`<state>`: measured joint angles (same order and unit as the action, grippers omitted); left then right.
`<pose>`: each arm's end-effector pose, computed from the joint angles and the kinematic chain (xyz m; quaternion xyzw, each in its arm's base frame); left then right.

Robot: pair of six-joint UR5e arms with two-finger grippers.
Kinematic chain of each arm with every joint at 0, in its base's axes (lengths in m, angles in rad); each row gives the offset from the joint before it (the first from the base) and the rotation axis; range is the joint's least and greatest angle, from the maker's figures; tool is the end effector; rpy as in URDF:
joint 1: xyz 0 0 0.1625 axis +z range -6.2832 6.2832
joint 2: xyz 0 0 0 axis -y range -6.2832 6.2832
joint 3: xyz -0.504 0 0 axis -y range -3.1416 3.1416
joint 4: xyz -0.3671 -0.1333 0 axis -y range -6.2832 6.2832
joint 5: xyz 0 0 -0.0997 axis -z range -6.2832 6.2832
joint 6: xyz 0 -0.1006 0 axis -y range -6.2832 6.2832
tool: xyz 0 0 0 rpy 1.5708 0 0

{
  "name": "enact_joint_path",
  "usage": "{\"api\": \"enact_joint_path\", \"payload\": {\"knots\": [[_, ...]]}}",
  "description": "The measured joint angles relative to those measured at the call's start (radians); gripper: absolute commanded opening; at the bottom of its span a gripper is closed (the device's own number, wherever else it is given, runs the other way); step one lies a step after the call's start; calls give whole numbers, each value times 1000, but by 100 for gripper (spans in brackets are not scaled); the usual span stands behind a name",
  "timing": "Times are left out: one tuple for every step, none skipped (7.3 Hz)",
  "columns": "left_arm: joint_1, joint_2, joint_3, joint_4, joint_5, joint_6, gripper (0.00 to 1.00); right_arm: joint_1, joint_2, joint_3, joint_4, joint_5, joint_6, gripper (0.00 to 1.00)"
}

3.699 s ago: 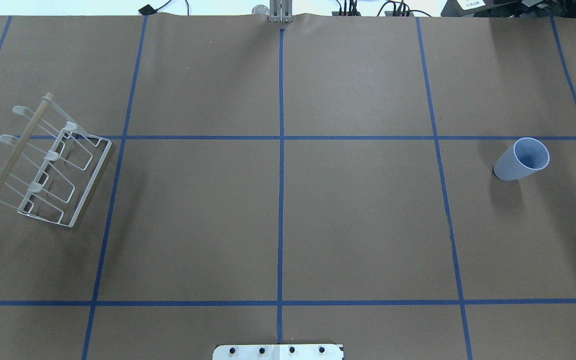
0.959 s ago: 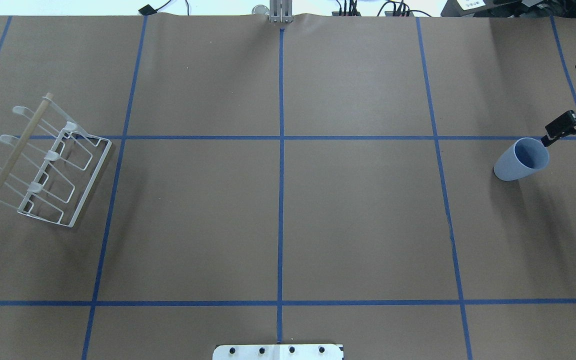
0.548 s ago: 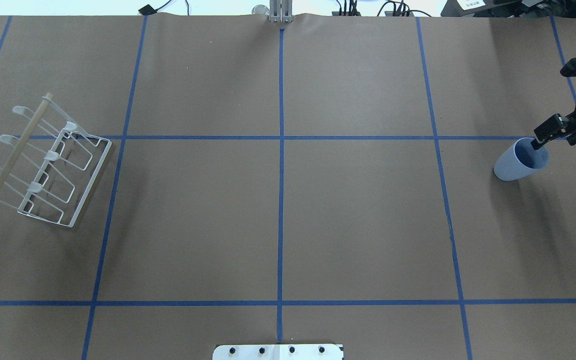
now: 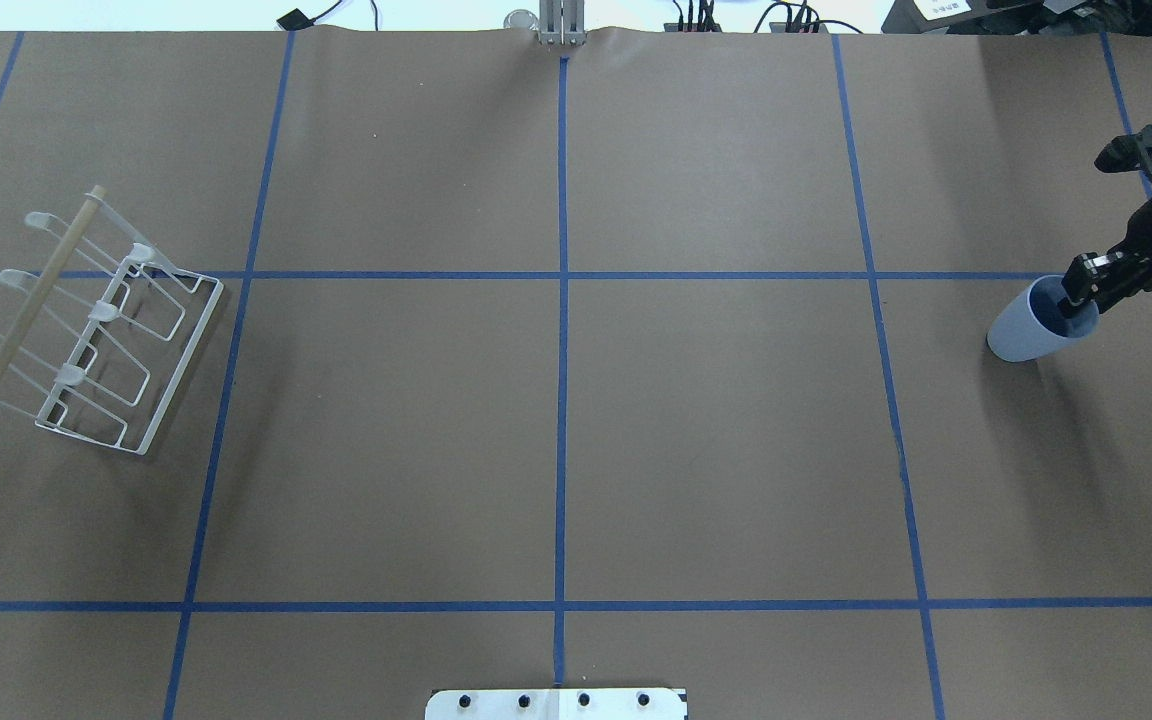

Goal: Hang cup on cup holder
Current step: 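Grip the cup rim with the right gripper and lift it toward center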

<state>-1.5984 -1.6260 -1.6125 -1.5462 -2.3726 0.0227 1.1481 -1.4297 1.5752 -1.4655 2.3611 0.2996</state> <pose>-0.0747 -0.4958 0.6928 0.0431 0.3890 0.0118 0.9201 -0.1685 -0.5254 0.6521 -0.0270 -0.3981 -0.1044 0.9110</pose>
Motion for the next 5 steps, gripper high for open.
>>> {"api": "enact_joint_path", "payload": {"knots": [[0,0,-1,0,0,-1,98,-11,0,3,14,-1,1,0],[0,-1,-2,0,-1,-1,98,-17,0,8,40,1,3,0],[0,-1,-2,1,-1,-1,98,-15,0,24,65,8,4,0],[0,-1,-2,1,-1,-1,98,-5,1,56,78,28,9,0],[0,-1,-5,0,-1,0,98,6,11,95,84,55,33,0]]}}
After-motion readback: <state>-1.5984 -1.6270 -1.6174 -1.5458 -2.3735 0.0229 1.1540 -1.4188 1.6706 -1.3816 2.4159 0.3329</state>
